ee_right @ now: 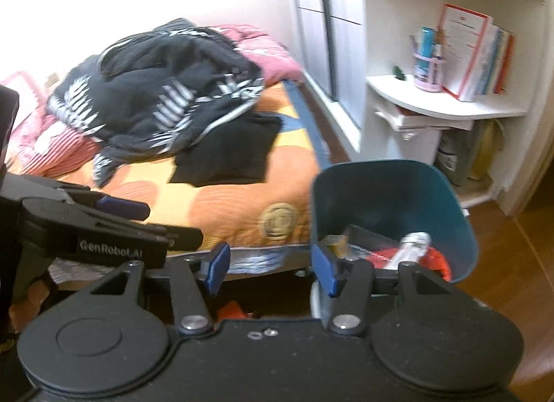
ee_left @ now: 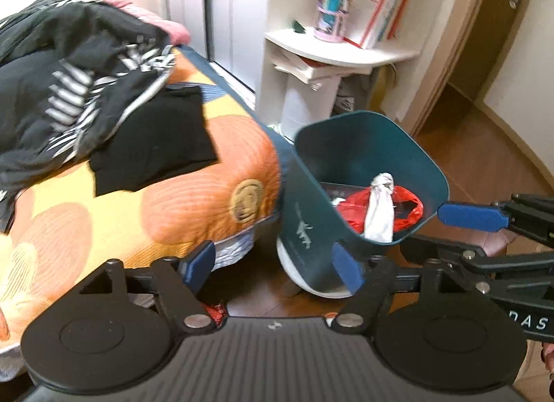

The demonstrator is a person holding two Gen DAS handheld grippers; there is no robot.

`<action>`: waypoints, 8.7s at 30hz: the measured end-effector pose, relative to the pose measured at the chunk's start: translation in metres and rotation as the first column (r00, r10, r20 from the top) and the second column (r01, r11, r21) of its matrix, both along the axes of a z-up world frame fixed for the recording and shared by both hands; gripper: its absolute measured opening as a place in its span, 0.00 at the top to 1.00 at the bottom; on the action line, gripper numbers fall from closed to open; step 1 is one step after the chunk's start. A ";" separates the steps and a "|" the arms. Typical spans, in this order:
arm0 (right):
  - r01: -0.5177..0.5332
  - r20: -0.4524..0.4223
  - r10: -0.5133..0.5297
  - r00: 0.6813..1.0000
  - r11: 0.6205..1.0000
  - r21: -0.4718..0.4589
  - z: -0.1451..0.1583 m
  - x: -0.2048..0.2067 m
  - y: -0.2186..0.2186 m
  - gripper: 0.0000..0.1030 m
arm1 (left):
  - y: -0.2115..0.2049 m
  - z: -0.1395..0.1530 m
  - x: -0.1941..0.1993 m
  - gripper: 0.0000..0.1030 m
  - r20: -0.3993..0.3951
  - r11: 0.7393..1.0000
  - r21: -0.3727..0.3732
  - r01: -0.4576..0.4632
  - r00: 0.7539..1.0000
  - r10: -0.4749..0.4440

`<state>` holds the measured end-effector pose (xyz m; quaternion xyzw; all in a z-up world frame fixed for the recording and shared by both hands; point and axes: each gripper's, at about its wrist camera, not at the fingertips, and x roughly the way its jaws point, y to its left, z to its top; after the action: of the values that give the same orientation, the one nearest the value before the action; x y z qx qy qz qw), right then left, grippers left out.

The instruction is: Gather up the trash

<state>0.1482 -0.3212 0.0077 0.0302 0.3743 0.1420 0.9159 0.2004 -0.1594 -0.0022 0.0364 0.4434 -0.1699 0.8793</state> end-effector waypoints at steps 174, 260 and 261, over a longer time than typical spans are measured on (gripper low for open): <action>-0.128 -0.383 0.100 0.918 0.990 -0.051 -0.103 -0.016 0.113 0.79 | 0.142 -0.138 -0.048 0.82 -0.308 0.943 -0.022 -0.331 0.900 0.309; 0.296 0.247 -0.290 0.925 0.955 0.015 0.039 -0.092 -0.069 0.47 | -0.040 0.056 -0.046 0.10 0.211 0.975 -0.186 0.121 0.974 -0.081; 0.293 0.268 -0.288 0.919 0.956 0.019 0.040 -0.098 -0.067 0.47 | -0.035 0.060 -0.051 0.07 0.230 0.973 -0.199 0.115 0.971 -0.068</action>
<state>0.0503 -0.3886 0.0480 0.0560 0.2397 0.0033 0.9692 0.1491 -0.1941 0.0575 -0.0181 0.3199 -0.2514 0.9133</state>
